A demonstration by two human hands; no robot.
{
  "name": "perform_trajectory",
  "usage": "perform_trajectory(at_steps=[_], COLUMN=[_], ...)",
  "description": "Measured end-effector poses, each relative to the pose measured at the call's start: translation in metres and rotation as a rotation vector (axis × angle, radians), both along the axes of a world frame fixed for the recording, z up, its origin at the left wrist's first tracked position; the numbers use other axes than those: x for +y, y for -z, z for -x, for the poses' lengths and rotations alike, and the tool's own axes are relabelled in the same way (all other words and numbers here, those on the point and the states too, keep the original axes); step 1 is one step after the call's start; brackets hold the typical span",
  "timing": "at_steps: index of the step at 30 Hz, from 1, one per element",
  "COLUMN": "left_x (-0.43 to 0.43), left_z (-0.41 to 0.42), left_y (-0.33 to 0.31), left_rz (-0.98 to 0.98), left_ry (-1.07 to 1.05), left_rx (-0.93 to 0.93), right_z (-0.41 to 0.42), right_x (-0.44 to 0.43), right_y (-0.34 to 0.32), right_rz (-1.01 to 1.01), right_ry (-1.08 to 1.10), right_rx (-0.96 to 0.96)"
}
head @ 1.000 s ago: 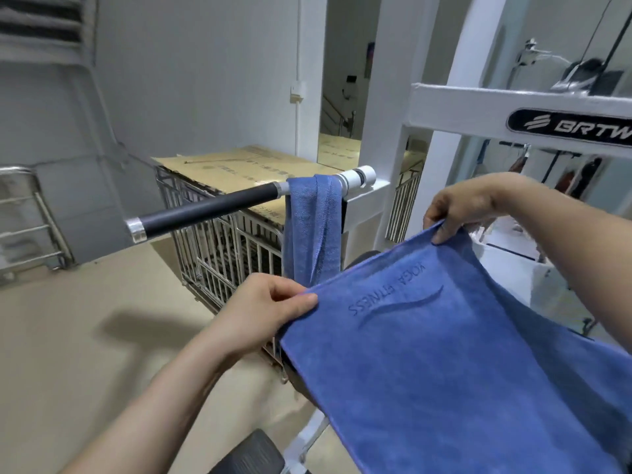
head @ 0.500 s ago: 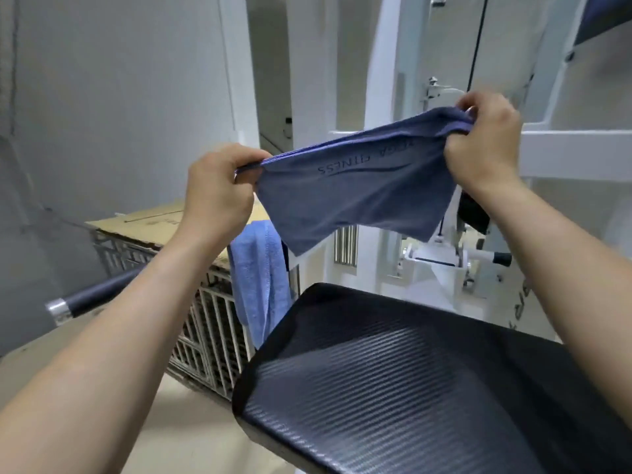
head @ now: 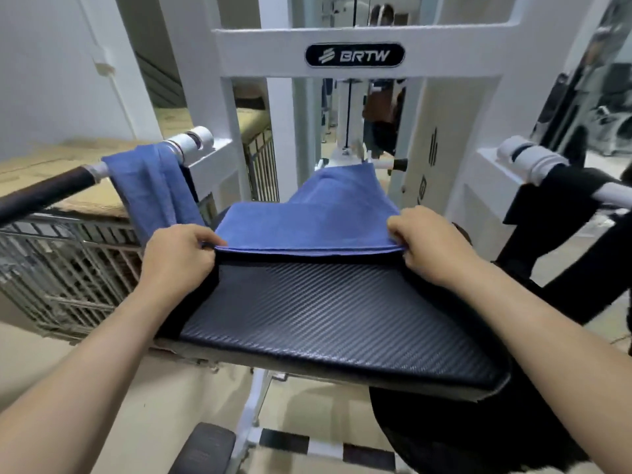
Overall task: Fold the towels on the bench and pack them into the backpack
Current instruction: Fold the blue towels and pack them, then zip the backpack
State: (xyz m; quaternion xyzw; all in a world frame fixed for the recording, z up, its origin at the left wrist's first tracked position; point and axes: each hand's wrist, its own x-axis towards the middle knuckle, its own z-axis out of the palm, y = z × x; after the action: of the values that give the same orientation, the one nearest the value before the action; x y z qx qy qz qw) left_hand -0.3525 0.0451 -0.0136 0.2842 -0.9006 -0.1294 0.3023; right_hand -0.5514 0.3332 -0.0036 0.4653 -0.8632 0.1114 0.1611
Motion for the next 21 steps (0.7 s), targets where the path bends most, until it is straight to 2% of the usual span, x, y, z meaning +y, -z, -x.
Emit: perform_trajectory(at_steps=[2, 4, 9, 15, 18, 21], left_x=[0.003, 0.006, 0.007, -0.001, -0.006, -0.002], left_z=[-0.009, -0.024, -0.068, -0.109, -0.122, -0.123], left_y=[-0.001, 0.002, 0.021, 0.031, 0.027, 0.02], left_rz=[-0.038, -0.103, -0.239, -0.204, -0.055, 0.029], left_ry=[0.005, 0.026, 0.169, 0.317, 0.402, 0.566], left_rx=[0.03, 0.078, 0.163, 0.123, -0.003, -0.02], right_z=[-0.019, -0.041, -0.094, -0.146, -0.172, -0.189], right_x=[0.007, 0.015, 0.036, 0.046, 0.047, 0.034], right_y=[0.01, 0.019, 0.03, 0.034, 0.027, 0.022], right_rz=[-0.012, -0.011, 0.039, 0.014, -0.051, -0.018], right_ry=[-0.028, -0.019, 0.03, 0.114, 0.161, 0.108], right_rx=[0.144, 0.21, 0.221, 0.066, 0.015, 0.032])
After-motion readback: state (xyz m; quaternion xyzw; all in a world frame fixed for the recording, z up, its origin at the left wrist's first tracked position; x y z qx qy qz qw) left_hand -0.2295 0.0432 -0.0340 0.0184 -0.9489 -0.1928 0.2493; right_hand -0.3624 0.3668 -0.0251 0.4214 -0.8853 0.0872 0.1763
